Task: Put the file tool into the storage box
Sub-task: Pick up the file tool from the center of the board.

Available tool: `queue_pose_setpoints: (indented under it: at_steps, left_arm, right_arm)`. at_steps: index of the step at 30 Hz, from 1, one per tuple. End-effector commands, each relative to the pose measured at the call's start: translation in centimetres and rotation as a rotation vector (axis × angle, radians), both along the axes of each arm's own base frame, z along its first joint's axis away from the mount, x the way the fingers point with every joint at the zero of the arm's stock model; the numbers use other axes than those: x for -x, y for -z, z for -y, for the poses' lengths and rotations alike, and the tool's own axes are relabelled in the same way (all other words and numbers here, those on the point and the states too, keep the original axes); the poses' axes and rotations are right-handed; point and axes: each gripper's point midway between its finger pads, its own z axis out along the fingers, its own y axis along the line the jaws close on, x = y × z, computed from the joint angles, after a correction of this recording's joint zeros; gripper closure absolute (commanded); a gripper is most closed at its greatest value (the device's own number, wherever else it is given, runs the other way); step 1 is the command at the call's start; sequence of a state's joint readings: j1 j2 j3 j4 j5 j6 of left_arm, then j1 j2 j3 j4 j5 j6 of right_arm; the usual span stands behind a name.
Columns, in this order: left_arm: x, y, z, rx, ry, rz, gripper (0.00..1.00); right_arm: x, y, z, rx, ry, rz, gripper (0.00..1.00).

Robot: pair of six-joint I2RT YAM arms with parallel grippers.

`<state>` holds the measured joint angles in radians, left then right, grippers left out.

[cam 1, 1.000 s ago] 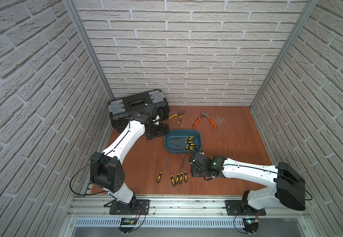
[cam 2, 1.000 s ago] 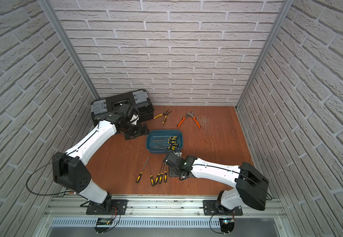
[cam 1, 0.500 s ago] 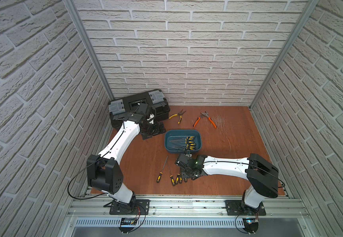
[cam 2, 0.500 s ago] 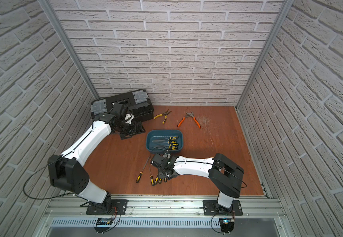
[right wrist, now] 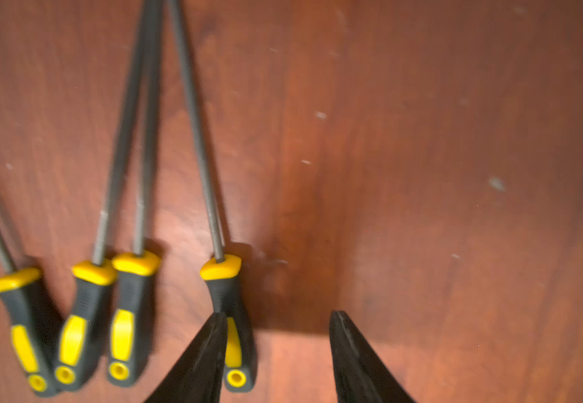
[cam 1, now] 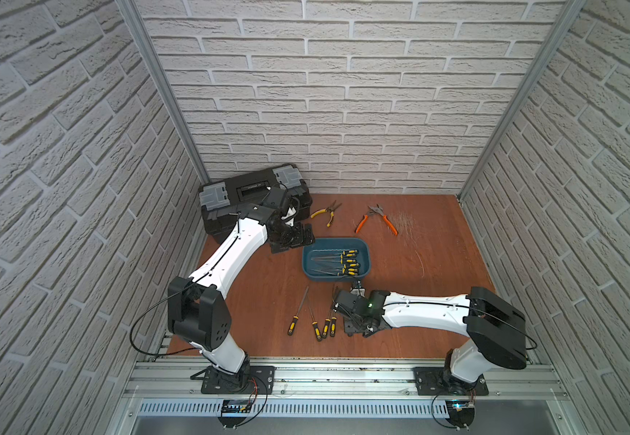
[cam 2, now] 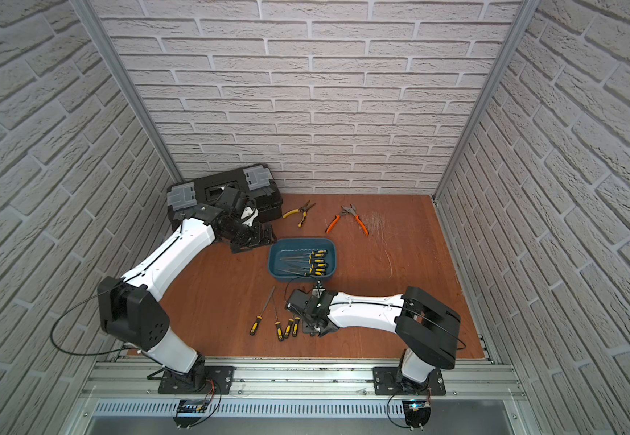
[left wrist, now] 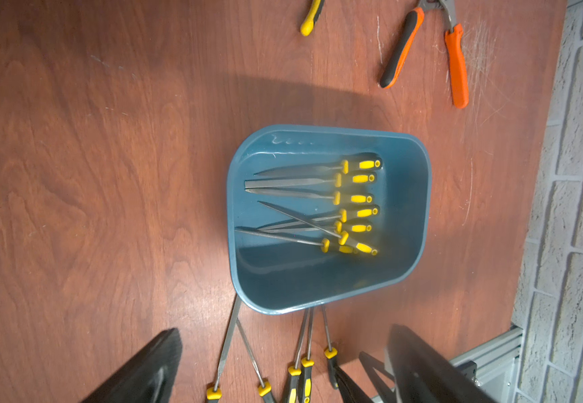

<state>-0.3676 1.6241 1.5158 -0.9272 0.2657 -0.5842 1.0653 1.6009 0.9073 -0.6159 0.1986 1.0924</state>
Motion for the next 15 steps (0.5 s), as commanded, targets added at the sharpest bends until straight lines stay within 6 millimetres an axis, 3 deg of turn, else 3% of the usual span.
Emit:
queue_pose_setpoints:
  at_steps: [1, 8, 15]
  left_arm:
    - [0.0, -0.9, 0.1, -0.017, 0.001, 0.026, 0.02]
    - [1.2, -0.6, -0.3, -0.034, -0.007, 0.020, 0.02]
    - [1.8, -0.5, -1.2, -0.063, -0.017, 0.037, 0.02]
  right_arm:
    - [-0.3, -1.6, -0.2, -0.058, -0.028, 0.072, 0.48]
    - [-0.2, -2.4, -1.5, -0.128, -0.097, 0.080, 0.45]
    - [0.2, -0.5, -3.4, -0.100, -0.166, 0.027, 0.45]
